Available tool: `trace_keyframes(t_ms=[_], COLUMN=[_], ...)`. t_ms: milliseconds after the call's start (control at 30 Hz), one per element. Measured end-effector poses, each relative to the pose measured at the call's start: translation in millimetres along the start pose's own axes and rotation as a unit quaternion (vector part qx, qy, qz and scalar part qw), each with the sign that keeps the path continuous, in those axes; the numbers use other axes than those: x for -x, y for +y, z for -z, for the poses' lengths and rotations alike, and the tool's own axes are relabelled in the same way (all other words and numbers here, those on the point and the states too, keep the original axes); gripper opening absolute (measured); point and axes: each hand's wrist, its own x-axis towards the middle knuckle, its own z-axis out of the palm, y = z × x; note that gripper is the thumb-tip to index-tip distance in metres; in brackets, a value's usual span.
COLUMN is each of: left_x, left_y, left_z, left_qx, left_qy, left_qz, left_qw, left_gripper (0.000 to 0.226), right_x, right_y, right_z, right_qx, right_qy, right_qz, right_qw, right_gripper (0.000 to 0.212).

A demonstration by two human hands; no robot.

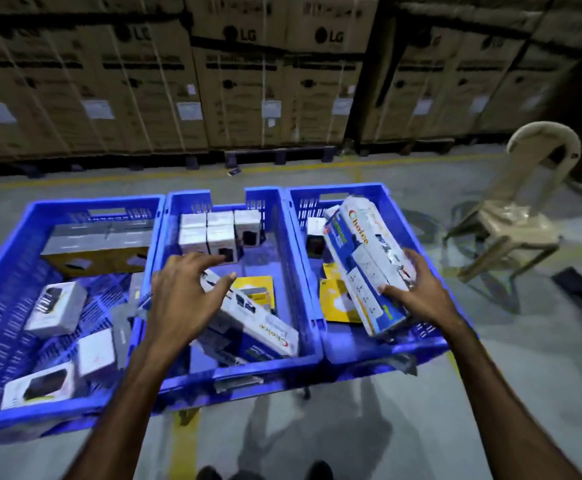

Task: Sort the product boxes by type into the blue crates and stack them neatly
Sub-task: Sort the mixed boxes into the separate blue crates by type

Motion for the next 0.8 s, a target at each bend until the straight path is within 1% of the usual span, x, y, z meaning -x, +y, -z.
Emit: trace_keyframes(t_ms=[67, 133, 233, 300, 400, 467, 533, 600, 633, 667, 700, 733, 800], left_x=[8.6, 17.5, 28.8, 32.9, 32.0, 28.5, 24.3, 19.4, 17.2, 15.0, 12.4, 9.3, 1.1], left_y=[18.2, 35.0, 62.7, 80.0, 101.9, 110.2, 118.4, 123.4, 125.1, 125.9, 125.3, 124.3, 121.4], left_z=[-10.9, -23.0, -47.7, -64.1, -86.8, -99.8, -109.0, -115.3, -117.7, -120.1, -122.6, -125.2, -130.3], left_qx=[-0.003, 0.012, 0.034, 0.051, 0.063, 0.065, 0.076, 0.085, 0.088, 0.090, 0.093, 0.095, 0.100], left_qy=[-0.005, -0.014, -0.031, -0.054, -0.090, -0.112, -0.118, -0.114, -0.114, -0.117, -0.121, -0.123, -0.129], left_qz=[0.000, 0.002, 0.007, 0.004, -0.002, -0.009, -0.009, -0.011, -0.012, -0.011, -0.012, -0.012, -0.015], left_qw=[1.000, 1.000, 0.999, 0.997, 0.994, 0.992, 0.990, 0.990, 0.989, 0.989, 0.988, 0.988, 0.987], left_gripper=[0.050, 0.046, 0.038, 0.036, 0.037, 0.035, 0.030, 0.029, 0.028, 0.028, 0.027, 0.028, 0.029], right_x=[-15.7, -19.1, -23.0, -23.7, -19.7, -20.7, -26.9, -33.9, -39.2, -40.7, -44.5, -46.5, -51.8], right_y=[21.6, 22.2, 27.0, 35.8, 52.1, 60.2, 72.0, 79.2, 85.0, 84.5, 86.7, 85.9, 81.4], right_z=[6.1, 8.1, 2.8, -6.6, -13.1, -10.1, -4.1, 3.7, 5.1, 7.6, 7.4, 7.7, 6.9], right_qx=[0.022, 0.027, 0.038, 0.058, 0.102, 0.129, 0.156, 0.181, 0.182, 0.168, 0.152, 0.143, 0.122], right_qy=[-0.036, -0.064, -0.120, -0.158, -0.204, -0.201, -0.195, -0.202, -0.216, -0.227, -0.219, -0.189, -0.108], right_qz=[0.021, 0.063, 0.148, 0.184, 0.158, 0.148, 0.159, 0.182, 0.194, 0.187, 0.180, 0.167, 0.157], right_qw=[0.999, 0.996, 0.981, 0.968, 0.961, 0.960, 0.955, 0.945, 0.939, 0.941, 0.947, 0.957, 0.974], right_gripper=[0.108, 0.108, 0.109, 0.115, 0.124, 0.126, 0.124, 0.114, 0.104, 0.089, 0.073, 0.060, 0.048])
